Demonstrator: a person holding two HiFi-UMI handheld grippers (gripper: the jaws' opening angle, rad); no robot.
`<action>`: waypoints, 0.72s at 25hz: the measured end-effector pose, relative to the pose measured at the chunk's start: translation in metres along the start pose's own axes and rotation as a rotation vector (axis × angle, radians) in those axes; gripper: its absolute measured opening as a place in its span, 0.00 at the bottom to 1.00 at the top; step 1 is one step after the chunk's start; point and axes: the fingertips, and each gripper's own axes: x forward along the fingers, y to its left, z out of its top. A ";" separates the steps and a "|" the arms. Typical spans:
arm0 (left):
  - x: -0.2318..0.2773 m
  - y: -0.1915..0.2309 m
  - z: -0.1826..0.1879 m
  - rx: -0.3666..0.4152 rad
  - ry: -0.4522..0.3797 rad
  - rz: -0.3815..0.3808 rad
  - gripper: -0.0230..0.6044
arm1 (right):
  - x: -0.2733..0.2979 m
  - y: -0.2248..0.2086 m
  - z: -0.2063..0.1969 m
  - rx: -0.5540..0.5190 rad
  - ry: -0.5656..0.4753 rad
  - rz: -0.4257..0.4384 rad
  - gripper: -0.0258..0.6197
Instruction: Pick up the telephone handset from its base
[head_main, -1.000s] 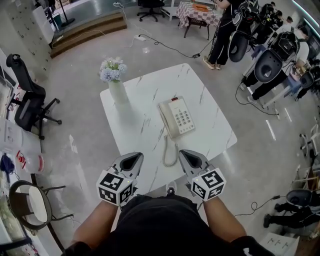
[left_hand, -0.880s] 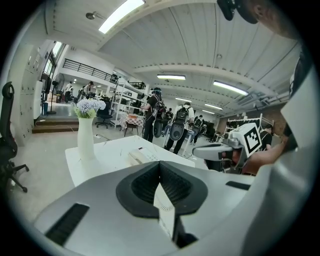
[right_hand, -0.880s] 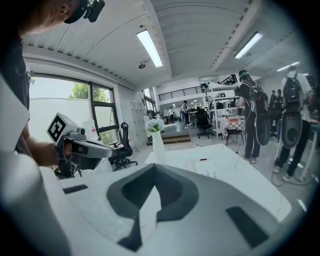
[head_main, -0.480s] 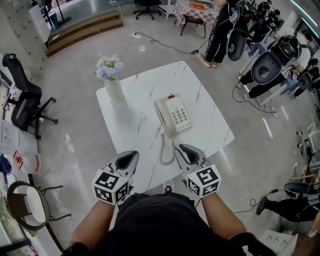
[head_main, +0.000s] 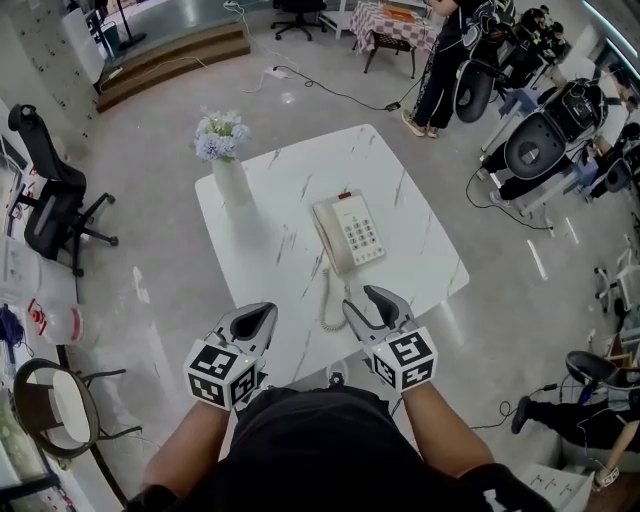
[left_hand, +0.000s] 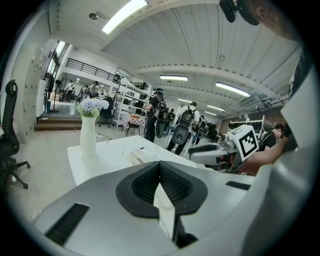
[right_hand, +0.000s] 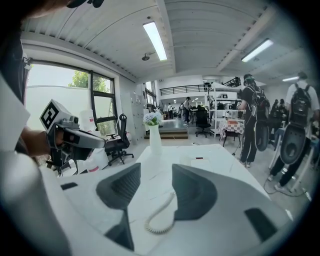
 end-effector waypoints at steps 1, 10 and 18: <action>0.000 0.000 0.000 0.001 -0.001 0.001 0.04 | 0.000 0.000 -0.001 -0.001 0.003 0.002 0.33; 0.000 -0.001 -0.002 0.010 0.005 0.005 0.04 | 0.002 0.000 -0.004 -0.007 0.014 0.008 0.33; 0.000 -0.002 0.001 0.014 0.004 0.005 0.04 | 0.001 -0.007 -0.005 0.001 0.018 -0.011 0.33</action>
